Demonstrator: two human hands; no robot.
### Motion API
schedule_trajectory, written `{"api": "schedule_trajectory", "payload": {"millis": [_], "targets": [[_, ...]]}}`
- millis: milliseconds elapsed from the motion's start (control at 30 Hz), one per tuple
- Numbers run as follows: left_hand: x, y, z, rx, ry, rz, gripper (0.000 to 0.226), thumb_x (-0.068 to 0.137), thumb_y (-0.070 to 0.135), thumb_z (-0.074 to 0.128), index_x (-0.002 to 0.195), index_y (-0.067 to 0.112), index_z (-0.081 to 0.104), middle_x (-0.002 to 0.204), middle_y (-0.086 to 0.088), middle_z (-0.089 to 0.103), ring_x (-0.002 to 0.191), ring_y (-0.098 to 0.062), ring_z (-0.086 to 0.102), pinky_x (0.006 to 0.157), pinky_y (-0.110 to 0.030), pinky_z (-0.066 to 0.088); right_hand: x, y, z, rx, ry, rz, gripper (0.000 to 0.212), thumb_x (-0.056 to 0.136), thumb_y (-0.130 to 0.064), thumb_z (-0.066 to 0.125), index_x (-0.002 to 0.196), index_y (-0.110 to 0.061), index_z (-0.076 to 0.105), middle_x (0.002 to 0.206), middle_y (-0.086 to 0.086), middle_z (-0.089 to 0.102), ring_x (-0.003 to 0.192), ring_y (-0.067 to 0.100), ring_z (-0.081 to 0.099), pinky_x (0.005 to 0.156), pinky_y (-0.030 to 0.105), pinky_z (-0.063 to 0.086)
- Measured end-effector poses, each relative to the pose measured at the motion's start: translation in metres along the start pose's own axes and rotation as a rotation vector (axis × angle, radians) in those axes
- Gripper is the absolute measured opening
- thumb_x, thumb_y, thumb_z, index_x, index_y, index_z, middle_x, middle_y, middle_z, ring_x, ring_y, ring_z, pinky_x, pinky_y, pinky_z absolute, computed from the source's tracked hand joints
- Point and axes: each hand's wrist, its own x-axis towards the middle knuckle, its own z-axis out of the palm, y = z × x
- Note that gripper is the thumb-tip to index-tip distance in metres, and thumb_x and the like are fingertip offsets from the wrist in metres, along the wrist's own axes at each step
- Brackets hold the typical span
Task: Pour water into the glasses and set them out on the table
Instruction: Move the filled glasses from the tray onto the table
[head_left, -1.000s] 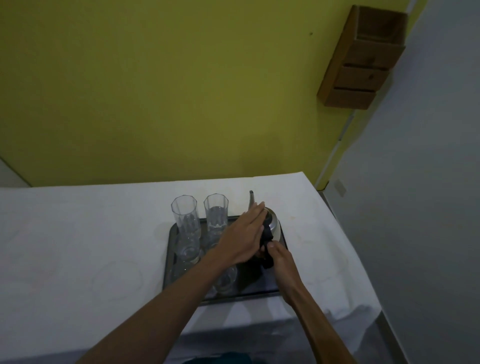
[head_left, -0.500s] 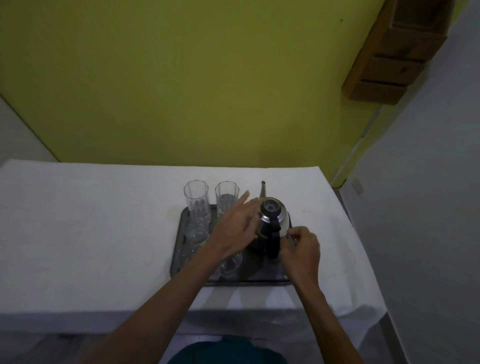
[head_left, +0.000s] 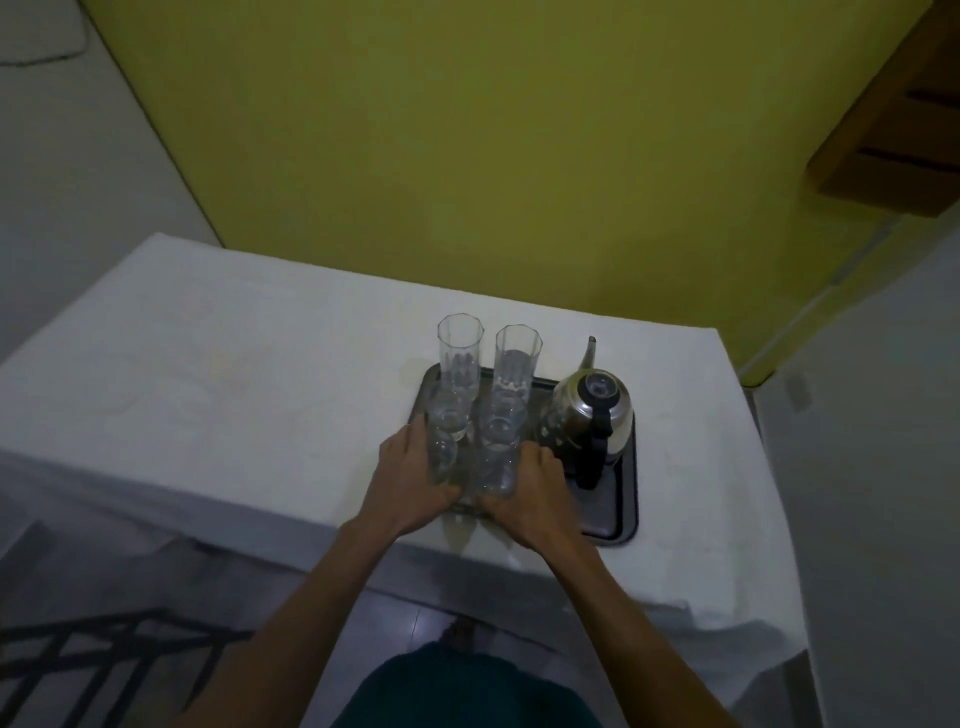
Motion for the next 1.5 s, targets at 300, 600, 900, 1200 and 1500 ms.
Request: {"api": "schedule_trajectory", "payload": {"millis": [300, 600, 900, 1200, 1500], "targets": [[0.005, 0.002, -0.017, -0.016, 0.069, -0.054, 0.049, 0.070, 0.039, 0.075, 0.109, 0.016, 0.059, 0.103, -0.003, 0.063, 0.096, -0.022, 0.059, 0.076, -0.028, 0.049, 0.009, -0.016, -0.001, -0.041, 0.060, -0.116, 0.060, 0.074, -0.043, 0.078, 0.117, -0.011, 0.054, 0.114, 0.009, 0.057, 0.103, 0.029, 0.057, 0.069, 0.031, 0.040], [0.007, -0.041, -0.122, -0.075, 0.203, -0.137, 0.078, 0.054, 0.040, 0.081, 0.126, 0.023, 0.055, 0.118, 0.006, 0.060, 0.102, -0.011, 0.059, 0.090, -0.034, 0.052, 0.047, -0.126, -0.012, -0.119, -0.045, -0.301, 0.066, 0.068, -0.053, 0.078, 0.120, -0.021, 0.053, 0.120, 0.002, 0.059, 0.106, 0.026, 0.058, 0.074, 0.034, 0.045], [0.026, -0.162, -0.250, -0.050, 0.354, -0.282, 0.075, 0.053, 0.042, 0.080, 0.122, 0.030, 0.054, 0.115, 0.010, 0.056, 0.103, -0.011, 0.057, 0.088, -0.031, 0.049, 0.128, -0.298, 0.072, -0.092, -0.184, -0.412, 0.070, 0.065, -0.053, 0.082, 0.122, -0.023, 0.055, 0.119, -0.005, 0.059, 0.106, 0.020, 0.059, 0.074, 0.031, 0.040], [0.063, -0.280, -0.340, -0.018, 0.390, -0.419, 0.079, 0.059, 0.037, 0.083, 0.129, 0.022, 0.051, 0.125, 0.003, 0.054, 0.111, -0.020, 0.057, 0.089, -0.033, 0.048, 0.234, -0.432, 0.172, -0.054, -0.275, -0.403, 0.075, 0.063, -0.043, 0.089, 0.125, -0.014, 0.056, 0.126, 0.003, 0.063, 0.111, 0.024, 0.061, 0.084, 0.035, 0.051], [0.092, -0.329, -0.351, -0.109, 0.389, -0.551, 0.078, 0.064, 0.030, 0.081, 0.134, 0.021, 0.047, 0.128, 0.000, 0.052, 0.116, -0.023, 0.054, 0.092, -0.035, 0.047, 0.317, -0.498, 0.234, -0.054, -0.260, -0.378, 0.078, 0.067, -0.034, 0.088, 0.133, -0.011, 0.052, 0.134, 0.008, 0.059, 0.122, 0.028, 0.057, 0.088, 0.034, 0.046]]}}
